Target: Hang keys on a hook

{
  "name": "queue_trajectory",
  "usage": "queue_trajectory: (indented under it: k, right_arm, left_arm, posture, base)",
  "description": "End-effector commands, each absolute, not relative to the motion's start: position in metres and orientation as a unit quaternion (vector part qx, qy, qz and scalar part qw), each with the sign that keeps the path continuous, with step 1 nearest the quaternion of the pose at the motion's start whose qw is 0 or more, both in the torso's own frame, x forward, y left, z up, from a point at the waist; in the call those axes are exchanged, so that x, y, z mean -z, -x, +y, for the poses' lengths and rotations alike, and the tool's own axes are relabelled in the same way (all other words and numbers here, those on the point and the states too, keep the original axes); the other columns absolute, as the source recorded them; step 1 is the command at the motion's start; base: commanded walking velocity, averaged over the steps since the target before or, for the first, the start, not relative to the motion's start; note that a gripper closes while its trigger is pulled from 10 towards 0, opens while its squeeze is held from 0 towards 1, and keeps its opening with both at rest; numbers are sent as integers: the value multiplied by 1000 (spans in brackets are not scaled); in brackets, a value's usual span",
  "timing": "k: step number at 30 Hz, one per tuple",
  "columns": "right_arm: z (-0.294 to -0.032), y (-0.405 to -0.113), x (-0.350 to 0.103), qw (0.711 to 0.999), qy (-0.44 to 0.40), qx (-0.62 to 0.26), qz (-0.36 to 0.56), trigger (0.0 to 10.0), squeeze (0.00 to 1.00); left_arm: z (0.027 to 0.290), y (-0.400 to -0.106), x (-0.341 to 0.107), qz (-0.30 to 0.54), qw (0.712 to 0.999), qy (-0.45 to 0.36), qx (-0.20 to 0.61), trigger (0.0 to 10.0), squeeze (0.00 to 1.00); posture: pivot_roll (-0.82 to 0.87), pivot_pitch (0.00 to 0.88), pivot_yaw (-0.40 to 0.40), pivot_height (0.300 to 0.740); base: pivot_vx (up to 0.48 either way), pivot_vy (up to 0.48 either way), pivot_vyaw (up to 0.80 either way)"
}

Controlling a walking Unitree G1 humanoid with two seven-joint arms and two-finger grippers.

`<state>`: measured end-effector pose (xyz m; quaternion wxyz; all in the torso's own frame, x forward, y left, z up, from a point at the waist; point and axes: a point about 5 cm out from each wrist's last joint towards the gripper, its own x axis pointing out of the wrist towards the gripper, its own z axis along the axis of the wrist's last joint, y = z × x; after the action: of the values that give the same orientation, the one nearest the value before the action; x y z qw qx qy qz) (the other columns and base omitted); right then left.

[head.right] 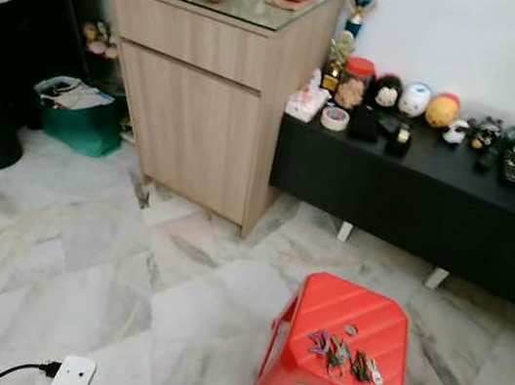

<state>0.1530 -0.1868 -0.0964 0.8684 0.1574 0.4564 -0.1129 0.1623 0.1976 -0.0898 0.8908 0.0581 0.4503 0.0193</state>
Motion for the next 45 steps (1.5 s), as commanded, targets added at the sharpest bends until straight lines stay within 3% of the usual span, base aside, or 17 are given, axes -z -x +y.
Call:
queue_trajectory:
  k: [1,15,22,29,30,32,33,34,35,37,38,39,41,45]
  right_arm:
    - [-195,-145,98,865,-151,125,462,10000,0]
    - [-196,-144,98,865,-153,127,461,10000,0]
    - [-196,-144,98,865,-155,130,459,10000,0]
    - [-200,-150,94,884,-119,107,440,10000,0]
    - [-201,-152,92,893,-102,95,428,10000,0]
    - [-202,-155,90,901,-90,89,414,10000,0]
    - [-208,-209,59,943,-65,93,313,10000,0]
    - [-208,-209,59,943,-65,93,313,10000,0]
    - [-212,-233,40,960,-59,100,254,10000,0]
    - [-213,-235,38,962,-63,101,245,10000,0]
    - [-213,-239,33,967,-64,94,227,10000,0]
    - [-211,-253,15,982,-63,73,165,10000,0]
    - [-211,-258,8,986,-61,64,140,10000,0]
    - [-204,-267,-13,995,-54,58,65,10000,0]
  left_arm:
    - [191,-168,88,442,895,-49,-12,10000,0]
    - [190,-168,88,441,896,-52,-10,10000,0]
    - [192,-168,87,427,903,-39,-34,10000,0]
    - [191,-171,83,391,918,-35,-53,10000,0]
    - [217,-200,62,337,937,-59,-65,10000,0]
    - [237,-226,40,284,955,-36,-74,10000,0]
    - [249,-241,22,227,968,-1,-105,10000,0]
    - [249,-241,22,227,968,-1,-105,10000,0]
    - [253,-248,12,193,974,4,-116,10000,0]
    - [254,-249,10,184,976,2,-115,10000,0]
    - [253,-254,2,158,982,-12,-104,10000,0]
    - [245,-264,-19,75,993,-37,-82,10000,0]
    - [241,-266,-27,45,995,-43,-74,10000,0]
    - [223,-258,-47,-25,996,-85,-12,10000,0]
  posture:
    - [56,0,-33,740]
    - [63,0,-41,740]
    - [57,0,-41,740]
    - [63,0,-40,740]
    - [66,0,-41,740]
    - [58,0,-38,740]
    - [52,0,-39,740]
    - [52,0,-39,740]
    - [58,0,-43,740]
    - [58,0,-43,740]
    - [56,0,-42,740]
    - [49,0,-39,740]
    - [49,0,-39,740]
    - [42,0,-39,740]
  base:
    - [330,0,0]
    - [213,0,0]
    - [0,0,-738]
    - [0,0,-301]
    - [0,0,0]
    - [0,0,0]
    - [0,0,0]
    - [0,0,0]
    - [0,0,0]
    - [0,0,0]
    - [0,0,0]
    - [0,0,0]
    - [0,0,0]
    - [0,0,0]
